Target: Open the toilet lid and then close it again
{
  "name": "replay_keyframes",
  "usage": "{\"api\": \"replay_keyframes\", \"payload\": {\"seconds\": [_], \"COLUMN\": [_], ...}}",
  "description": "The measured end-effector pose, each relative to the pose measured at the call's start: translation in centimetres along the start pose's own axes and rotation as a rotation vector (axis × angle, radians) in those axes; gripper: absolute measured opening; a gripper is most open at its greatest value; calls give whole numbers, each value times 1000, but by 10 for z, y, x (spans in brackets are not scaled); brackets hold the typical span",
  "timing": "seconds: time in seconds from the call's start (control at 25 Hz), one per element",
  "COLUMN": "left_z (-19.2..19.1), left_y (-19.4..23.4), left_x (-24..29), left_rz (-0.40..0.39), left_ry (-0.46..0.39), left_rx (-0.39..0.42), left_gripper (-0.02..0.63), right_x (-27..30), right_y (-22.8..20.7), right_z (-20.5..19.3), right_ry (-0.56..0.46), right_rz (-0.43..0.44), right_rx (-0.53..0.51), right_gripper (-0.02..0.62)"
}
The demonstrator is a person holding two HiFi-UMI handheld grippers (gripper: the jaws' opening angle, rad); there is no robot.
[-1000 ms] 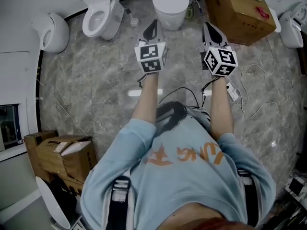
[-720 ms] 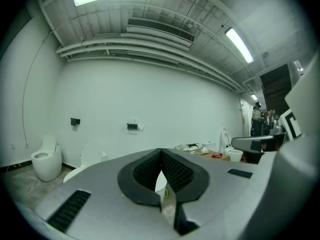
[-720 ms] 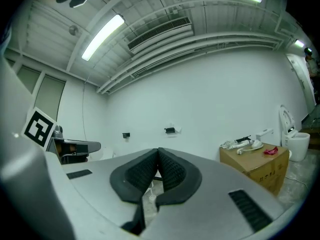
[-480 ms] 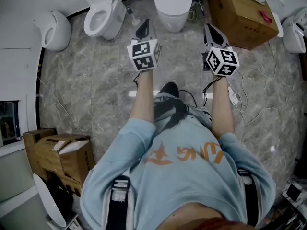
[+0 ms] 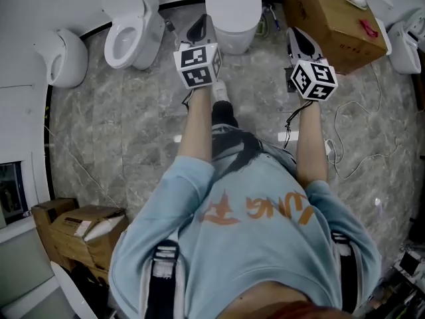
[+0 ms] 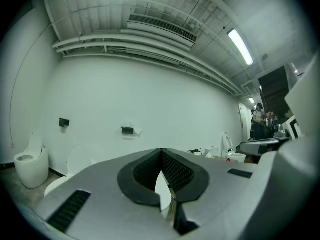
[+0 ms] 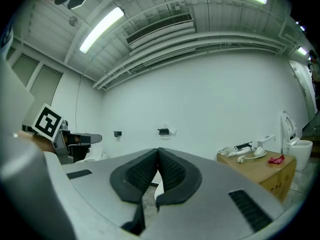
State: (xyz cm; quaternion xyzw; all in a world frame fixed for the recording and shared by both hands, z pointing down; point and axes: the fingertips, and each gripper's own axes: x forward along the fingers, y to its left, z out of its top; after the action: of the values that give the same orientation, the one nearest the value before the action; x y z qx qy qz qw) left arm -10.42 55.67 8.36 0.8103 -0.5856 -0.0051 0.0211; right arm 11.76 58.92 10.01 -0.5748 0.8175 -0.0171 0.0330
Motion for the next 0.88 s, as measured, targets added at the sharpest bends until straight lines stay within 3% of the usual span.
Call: {"api": "replay_keyframes", "payload": {"seconds": [0.16,0.4,0.56,0.72,0.88], "left_z": [-18,-51,-83,-103,-123], "left_y": [40,99,146,191,193], "left_x": [87,220,308,362,393], "left_rz": [-9,-79,-133,-106,-151], "left_ry": [45,179,236,284,334], "left_rx": [-8,23,-99,-140,-107], "left_gripper": [25,25,25,25,25], "right_x": [97,253,356,415,443], "right_y": [-16,-21,-38,-46,-51], "right_z": [-22,-57,-85,-108,-126], "right_ry": [31,142,233,291,340], "right_rz": [10,24,21,6,-3], "right_rx": [33,73,82,90,65], "right_gripper": [14,14,14,14,14]}}
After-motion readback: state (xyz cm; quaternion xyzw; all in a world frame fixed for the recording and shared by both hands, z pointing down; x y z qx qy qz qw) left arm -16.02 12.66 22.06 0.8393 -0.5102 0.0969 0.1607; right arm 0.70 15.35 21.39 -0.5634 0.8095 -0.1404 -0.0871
